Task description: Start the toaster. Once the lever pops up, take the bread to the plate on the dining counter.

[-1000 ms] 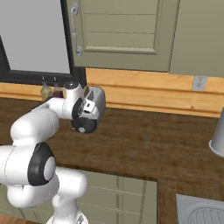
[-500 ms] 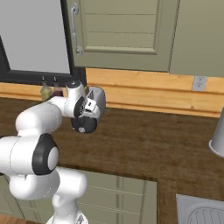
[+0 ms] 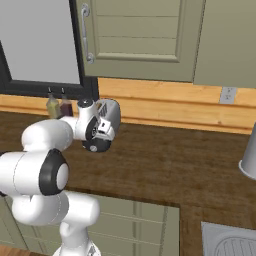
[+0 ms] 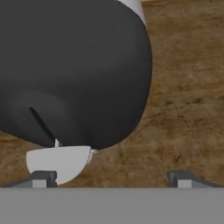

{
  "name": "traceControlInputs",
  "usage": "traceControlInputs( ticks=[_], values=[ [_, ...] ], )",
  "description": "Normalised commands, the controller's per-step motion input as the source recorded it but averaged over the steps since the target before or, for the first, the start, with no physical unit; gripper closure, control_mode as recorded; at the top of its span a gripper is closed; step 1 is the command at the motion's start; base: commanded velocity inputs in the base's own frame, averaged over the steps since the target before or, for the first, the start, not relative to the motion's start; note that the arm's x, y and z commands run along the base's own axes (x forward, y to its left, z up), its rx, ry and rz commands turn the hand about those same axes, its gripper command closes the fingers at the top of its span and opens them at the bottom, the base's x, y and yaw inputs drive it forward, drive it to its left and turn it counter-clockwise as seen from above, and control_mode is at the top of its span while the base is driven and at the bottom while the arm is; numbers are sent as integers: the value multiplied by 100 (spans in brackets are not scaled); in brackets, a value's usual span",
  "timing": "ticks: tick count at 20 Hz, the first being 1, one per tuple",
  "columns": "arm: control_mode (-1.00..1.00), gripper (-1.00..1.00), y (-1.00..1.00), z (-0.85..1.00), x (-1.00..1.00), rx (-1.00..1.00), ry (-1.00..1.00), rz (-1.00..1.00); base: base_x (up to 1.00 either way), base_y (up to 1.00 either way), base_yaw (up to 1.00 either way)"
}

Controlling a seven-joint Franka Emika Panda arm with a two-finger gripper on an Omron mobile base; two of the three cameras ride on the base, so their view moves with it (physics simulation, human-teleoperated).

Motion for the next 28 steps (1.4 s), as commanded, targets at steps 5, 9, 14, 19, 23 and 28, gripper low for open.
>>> traceControlInputs(
  ticks=[5,9,14,19,23,28],
  values=[
    [-100,-100,0,-26,0,0,0,0,0,0,0],
    [-100,-100,0,-36,0,0,0,0,0,0,0],
    [-100,-100,0,-20,0,0,0,0,0,0,0],
    [-100,-100,0,-4,0,0,0,0,0,0,0],
    [-100,-100,0,2,0,0,-1,0,0,0,0],
    [-100,-100,1,55,0,0,-3,-1,0,0,0]
  ],
)
